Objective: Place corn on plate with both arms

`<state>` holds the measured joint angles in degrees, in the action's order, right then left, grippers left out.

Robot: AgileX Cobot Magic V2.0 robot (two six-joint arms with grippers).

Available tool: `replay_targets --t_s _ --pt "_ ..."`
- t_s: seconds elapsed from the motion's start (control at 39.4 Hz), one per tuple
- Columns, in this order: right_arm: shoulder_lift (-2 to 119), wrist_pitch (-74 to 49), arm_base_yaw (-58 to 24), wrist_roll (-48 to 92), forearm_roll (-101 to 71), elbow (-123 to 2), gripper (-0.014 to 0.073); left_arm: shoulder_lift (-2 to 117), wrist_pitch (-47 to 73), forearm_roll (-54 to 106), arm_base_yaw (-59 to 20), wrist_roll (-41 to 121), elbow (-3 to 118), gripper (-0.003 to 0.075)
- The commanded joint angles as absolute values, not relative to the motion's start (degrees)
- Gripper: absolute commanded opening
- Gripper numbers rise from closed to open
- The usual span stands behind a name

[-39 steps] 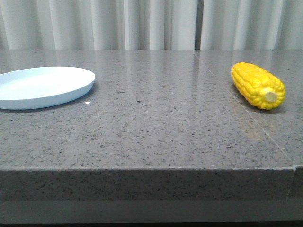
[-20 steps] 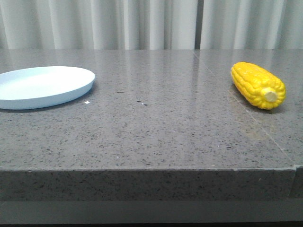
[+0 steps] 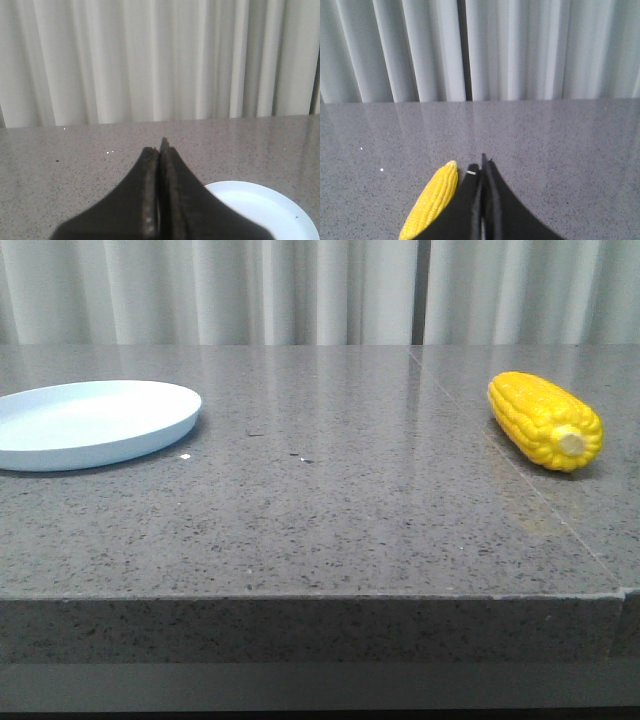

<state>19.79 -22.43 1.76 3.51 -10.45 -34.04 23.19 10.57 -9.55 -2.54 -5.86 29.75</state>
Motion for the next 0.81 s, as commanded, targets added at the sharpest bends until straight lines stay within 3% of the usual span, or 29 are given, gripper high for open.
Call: replay_targets --t_s 0.0,0.08,0.13,0.18,0.28,0.36,0.43,0.79 --pt "22.19 -17.8 2.04 3.75 -10.78 -36.27 -0.006 25.48 6.26 -9.66 -2.48 -5.89 32.44 -0.002" --pt "22.13 -17.75 2.04 3.75 -10.78 -36.27 -0.0013 25.47 5.61 -9.66 -2.48 -5.89 32.44 0.0012" --pt "22.13 -17.75 2.04 3.75 -10.78 -36.27 0.0068 25.47 5.57 -9.66 -2.48 -5.89 32.44 0.0096" --pt "22.13 -17.75 2.04 3.75 -10.78 -36.27 0.0168 25.47 5.57 -9.66 -2.48 -5.89 32.44 0.0209" --pt "22.13 -17.75 2.04 3.75 -10.78 -36.27 0.0432 25.47 5.57 -9.66 -2.48 -5.89 32.44 0.0545" --pt "22.13 -17.75 2.04 3.75 -10.78 -36.27 0.0584 25.47 5.57 -9.66 -2.48 -5.89 32.44 0.0689" --pt "22.13 -17.75 2.04 3.75 -10.78 -36.27 0.0656 25.47 5.57 -9.66 -2.48 -5.89 32.44 0.0686" --pt "22.13 -17.75 2.04 3.75 -10.78 -36.27 0.065 28.41 5.83 -8.26 -2.58 -5.89 33.47 0.0599"
